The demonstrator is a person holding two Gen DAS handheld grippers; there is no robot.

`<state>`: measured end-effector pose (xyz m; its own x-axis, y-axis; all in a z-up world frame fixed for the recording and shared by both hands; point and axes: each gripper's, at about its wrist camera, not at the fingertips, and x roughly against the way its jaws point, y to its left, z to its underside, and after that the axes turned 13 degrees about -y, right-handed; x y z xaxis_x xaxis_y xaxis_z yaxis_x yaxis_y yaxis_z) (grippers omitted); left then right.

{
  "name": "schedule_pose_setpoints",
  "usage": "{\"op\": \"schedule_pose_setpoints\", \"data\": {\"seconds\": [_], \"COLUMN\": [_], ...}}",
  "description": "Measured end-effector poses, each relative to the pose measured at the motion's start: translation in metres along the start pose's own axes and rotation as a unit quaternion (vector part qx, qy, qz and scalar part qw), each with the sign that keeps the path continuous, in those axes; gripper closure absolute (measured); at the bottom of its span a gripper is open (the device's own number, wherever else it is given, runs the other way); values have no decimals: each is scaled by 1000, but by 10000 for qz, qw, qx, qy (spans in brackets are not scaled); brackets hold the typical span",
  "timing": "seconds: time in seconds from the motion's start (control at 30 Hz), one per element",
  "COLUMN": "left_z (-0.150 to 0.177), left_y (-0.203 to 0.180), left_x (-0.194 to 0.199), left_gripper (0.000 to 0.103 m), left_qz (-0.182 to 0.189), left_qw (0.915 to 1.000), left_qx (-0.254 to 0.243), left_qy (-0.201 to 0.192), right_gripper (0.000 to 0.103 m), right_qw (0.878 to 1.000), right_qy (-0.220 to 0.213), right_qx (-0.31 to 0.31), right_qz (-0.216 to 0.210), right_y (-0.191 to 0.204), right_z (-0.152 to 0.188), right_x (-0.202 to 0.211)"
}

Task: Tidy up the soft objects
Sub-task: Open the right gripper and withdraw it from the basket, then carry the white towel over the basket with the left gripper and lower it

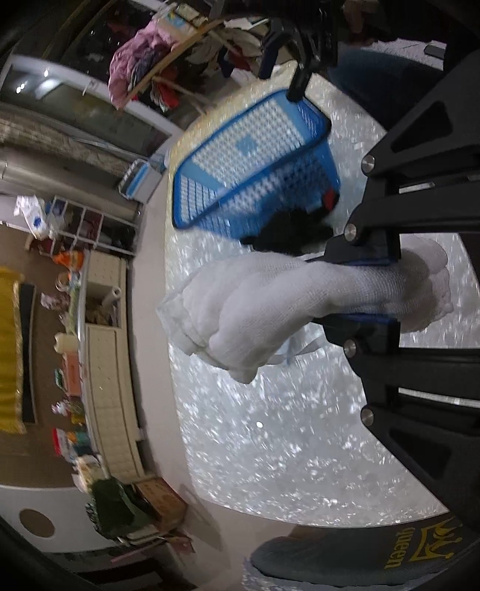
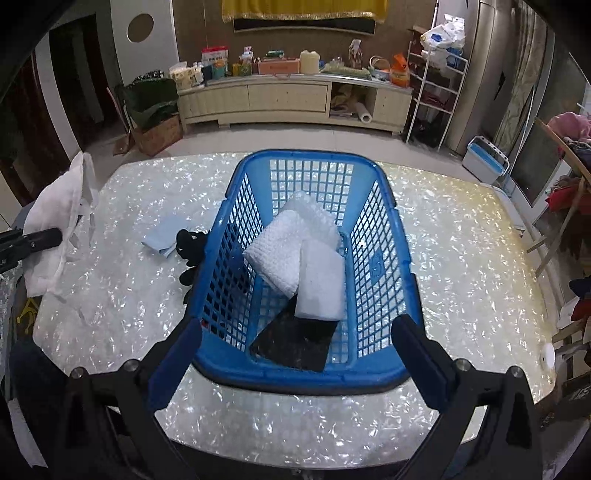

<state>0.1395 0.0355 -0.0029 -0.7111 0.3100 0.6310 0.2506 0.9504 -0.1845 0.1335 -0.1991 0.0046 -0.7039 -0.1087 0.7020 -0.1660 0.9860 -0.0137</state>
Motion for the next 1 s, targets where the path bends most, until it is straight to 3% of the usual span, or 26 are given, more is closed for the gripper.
{"op": "schedule_pose_setpoints", "data": {"seconds": [0.23,0.4,0.63,1.0], "left_z": [-26,-48,-73,-96], "left_y": [-54,-88,-123,-146], "left_x": [17,6,-25,-85], "left_gripper": [86,86,86,86], "left_qz": [293,437,704,767], "left_qw": [9989,9971,9951,9951], "left_qx": [-255,-493,-580,-612], "left_qy": [-276,-376,-368,-111], "right_gripper": [0,0,0,0], "right_qw": [9997,9997,9997,9995], "right_qy": [-205,-188,-168,-69], "right_qx": [-91,-125,-175,-298], "right_qz": [-39,-76,61,102], "right_y": [-9,-19,-38,-63], "right_z": [4,5,1,-5], "right_x": [17,21,19,-6]}}
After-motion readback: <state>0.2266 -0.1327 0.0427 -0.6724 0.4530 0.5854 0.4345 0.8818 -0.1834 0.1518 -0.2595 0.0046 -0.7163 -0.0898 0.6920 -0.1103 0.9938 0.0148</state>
